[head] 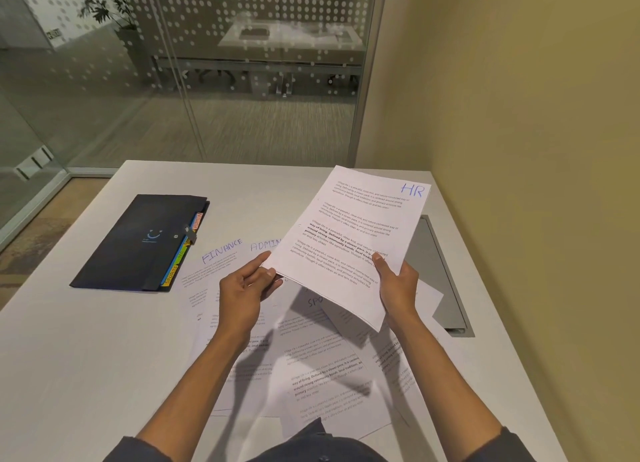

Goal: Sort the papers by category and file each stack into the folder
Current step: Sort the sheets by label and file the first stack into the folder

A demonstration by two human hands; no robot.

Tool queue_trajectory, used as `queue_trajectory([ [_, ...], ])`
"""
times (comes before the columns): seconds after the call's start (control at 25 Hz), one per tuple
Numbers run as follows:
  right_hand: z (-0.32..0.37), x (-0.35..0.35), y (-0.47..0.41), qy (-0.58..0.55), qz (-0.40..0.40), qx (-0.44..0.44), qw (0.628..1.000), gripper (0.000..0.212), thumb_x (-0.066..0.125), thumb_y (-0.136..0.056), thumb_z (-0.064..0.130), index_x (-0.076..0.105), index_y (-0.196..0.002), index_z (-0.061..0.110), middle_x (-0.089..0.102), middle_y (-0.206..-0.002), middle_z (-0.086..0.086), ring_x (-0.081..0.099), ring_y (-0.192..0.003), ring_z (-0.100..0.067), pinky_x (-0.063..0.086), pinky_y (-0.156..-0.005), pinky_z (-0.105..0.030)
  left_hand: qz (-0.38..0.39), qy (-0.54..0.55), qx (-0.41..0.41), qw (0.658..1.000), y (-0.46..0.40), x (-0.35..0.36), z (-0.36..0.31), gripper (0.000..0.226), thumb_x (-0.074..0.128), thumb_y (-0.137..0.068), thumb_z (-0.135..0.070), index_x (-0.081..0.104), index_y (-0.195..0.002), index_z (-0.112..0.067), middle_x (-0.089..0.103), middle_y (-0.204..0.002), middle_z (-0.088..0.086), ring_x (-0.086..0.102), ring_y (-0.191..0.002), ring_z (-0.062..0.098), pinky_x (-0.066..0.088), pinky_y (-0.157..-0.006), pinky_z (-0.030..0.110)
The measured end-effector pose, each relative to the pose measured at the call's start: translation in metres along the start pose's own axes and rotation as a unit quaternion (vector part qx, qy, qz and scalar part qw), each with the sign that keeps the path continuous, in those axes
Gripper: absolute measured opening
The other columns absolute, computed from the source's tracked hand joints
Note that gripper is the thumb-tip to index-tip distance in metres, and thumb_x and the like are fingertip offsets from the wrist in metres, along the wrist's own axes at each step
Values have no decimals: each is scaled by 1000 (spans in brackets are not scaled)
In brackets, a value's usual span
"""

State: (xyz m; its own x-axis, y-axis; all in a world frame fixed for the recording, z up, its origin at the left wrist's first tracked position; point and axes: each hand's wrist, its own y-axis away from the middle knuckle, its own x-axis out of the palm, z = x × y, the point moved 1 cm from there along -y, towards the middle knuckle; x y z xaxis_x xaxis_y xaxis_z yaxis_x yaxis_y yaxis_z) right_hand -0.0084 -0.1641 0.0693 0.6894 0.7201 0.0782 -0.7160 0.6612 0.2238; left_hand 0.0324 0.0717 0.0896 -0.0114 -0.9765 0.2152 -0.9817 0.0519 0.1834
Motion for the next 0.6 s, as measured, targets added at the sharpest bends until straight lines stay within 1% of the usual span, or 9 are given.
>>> queue_trajectory([
  [0.12, 0, 0, 0, -2, 0, 5, 1000, 30, 62, -96, 15, 62, -125, 7, 70, -119, -6, 68, -105, -23, 55, -89, -37, 6, -4, 2, 1000, -1, 1, 0, 39, 59, -90, 5, 60, -126, -9, 71, -103, 1, 71, -91, 15, 58, -81, 26],
  [0.28, 0, 1, -2, -3, 6, 14, 1000, 26, 62, -96, 15, 63, -122, 11, 70, -118, -6, 67, -105, -24, 54, -89, -37, -2, -9, 7, 1000, -3, 1, 0, 38, 61, -89, 3, 62, -124, -10, 71, -105, 3, 71, -92, 14, 58, -79, 26],
  [0.44, -4, 1, -3, -11, 12, 33, 999, 20, 64, -95, 17, 62, -115, 18, 70, -118, -6, 67, -106, -25, 54, -93, -41, -5, 0, 6, 1000, -5, -2, 0, 36, 63, -88, 0, 63, -123, -8, 71, -107, 6, 72, -93, 18, 59, -80, 27],
  [0.6, -5, 2, -4, -16, 18, 53, 998, 16, 65, -94, 18, 61, -109, 24, 70, -117, -5, 67, -106, -27, 53, -96, -48, 5, 17, 2, 1000, -5, -4, 0, 35, 62, -89, -2, 63, -123, -11, 75, -98, 0, 73, -90, 19, 59, -79, 28],
])
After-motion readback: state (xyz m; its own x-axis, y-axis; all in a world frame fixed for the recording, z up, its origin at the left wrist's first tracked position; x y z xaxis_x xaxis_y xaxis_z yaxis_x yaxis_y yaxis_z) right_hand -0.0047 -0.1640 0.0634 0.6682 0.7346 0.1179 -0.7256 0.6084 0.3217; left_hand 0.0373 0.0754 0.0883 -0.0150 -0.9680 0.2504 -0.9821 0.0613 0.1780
